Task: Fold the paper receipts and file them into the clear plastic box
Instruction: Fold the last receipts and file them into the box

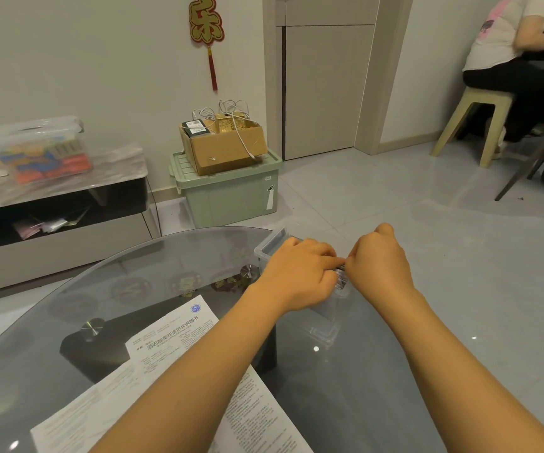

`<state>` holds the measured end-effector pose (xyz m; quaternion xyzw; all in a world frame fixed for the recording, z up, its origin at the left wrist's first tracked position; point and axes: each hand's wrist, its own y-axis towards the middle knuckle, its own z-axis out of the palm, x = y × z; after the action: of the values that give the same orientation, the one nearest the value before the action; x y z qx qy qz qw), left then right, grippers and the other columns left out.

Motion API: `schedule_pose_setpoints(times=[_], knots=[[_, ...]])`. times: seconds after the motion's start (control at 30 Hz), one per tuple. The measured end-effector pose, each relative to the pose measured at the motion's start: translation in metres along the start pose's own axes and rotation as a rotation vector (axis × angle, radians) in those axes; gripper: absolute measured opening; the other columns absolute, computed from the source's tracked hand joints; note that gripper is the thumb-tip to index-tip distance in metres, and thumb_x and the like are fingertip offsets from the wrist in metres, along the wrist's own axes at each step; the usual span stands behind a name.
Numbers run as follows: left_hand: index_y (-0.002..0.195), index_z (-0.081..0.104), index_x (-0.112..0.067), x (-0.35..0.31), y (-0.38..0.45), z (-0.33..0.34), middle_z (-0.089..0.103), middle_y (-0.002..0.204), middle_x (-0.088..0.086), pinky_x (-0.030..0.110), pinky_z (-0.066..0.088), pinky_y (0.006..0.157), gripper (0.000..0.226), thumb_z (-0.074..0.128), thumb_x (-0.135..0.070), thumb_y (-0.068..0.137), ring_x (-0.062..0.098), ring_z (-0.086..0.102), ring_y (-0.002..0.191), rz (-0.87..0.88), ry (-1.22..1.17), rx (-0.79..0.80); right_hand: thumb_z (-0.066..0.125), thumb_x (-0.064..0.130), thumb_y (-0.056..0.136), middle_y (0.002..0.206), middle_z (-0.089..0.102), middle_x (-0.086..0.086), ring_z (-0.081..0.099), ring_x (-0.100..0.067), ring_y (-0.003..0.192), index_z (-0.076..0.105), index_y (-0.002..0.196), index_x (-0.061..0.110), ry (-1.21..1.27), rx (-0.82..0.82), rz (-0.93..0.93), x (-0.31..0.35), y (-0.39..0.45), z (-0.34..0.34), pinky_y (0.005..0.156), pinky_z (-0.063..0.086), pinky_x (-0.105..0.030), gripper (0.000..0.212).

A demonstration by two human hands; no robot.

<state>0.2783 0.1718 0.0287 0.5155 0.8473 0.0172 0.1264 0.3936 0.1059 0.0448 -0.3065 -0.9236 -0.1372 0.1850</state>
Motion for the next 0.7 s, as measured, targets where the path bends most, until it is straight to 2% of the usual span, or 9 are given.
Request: schedule_pose_setpoints(times=[0.1, 0.27, 0.4, 0.47, 0.57, 0.7], knots=[[0.132, 0.053, -0.031, -0.002, 0.000, -0.003, 0.051, 0.133, -0.007, 0.031, 0.022, 0.098, 0.063, 0.015, -0.032, 0.082, 0.012, 0.043, 0.119, -0.015, 0.024, 0.031, 0.050, 0.005, 0.089, 0.115, 0.042, -0.014, 0.049, -0.027, 0.066, 0.065, 0.088, -0.004, 0.108, -0.039, -0.034, -0.006, -0.002, 0.001, 0.063, 0.040, -0.029, 0.017], [0.133, 0.053, -0.022, -0.001, -0.002, -0.003, 0.052, 0.133, -0.004, 0.028, 0.023, 0.101, 0.061, 0.020, -0.032, 0.083, 0.013, 0.047, 0.117, -0.048, -0.066, -0.042, 0.052, 0.017, 0.091, 0.113, 0.046, -0.008, 0.050, -0.021, 0.077, 0.067, 0.100, 0.011, 0.170, -0.106, -0.079, -0.012, -0.006, 0.001, 0.066, 0.038, -0.028, 0.018], [0.128, 0.057, -0.019, -0.006, -0.013, -0.013, 0.052, 0.130, -0.002, 0.027, 0.021, 0.102, 0.056, 0.023, -0.031, 0.084, 0.014, 0.048, 0.115, -0.110, -0.075, -0.124, 0.055, 0.019, 0.090, 0.104, 0.047, -0.001, 0.049, -0.021, 0.103, 0.068, 0.102, 0.016, 0.198, -0.140, -0.172, -0.016, -0.013, -0.003, 0.073, 0.037, -0.026, 0.018], [0.127, 0.057, -0.021, -0.010, -0.025, -0.021, 0.051, 0.129, -0.003, 0.027, 0.020, 0.103, 0.055, 0.023, -0.031, 0.085, 0.013, 0.047, 0.114, -0.141, -0.070, -0.135, 0.057, 0.020, 0.089, 0.097, 0.043, 0.004, 0.045, -0.017, 0.104, 0.069, 0.101, 0.019, 0.197, -0.134, -0.246, -0.016, -0.022, -0.006, 0.073, 0.035, -0.023, 0.017], [0.131, 0.052, -0.022, -0.017, -0.051, -0.029, 0.045, 0.133, -0.003, 0.030, 0.024, 0.104, 0.048, 0.029, -0.027, 0.089, 0.016, 0.046, 0.116, -0.237, -0.098, -0.134, 0.060, 0.022, 0.087, 0.093, 0.043, 0.007, 0.040, -0.009, 0.095, 0.069, 0.102, 0.022, 0.223, -0.083, -0.362, -0.013, -0.039, -0.006, 0.072, 0.033, -0.021, 0.017], [0.133, 0.048, -0.027, -0.032, -0.106, -0.036, 0.037, 0.138, -0.005, 0.033, 0.036, 0.099, 0.042, 0.042, -0.020, 0.092, 0.023, 0.049, 0.108, -0.409, -0.153, -0.071, 0.063, 0.023, 0.085, 0.094, 0.045, 0.009, 0.040, -0.006, 0.096, 0.069, 0.100, 0.024, 0.256, 0.052, -0.550, -0.005, -0.077, -0.003, 0.080, 0.041, -0.024, 0.016]])
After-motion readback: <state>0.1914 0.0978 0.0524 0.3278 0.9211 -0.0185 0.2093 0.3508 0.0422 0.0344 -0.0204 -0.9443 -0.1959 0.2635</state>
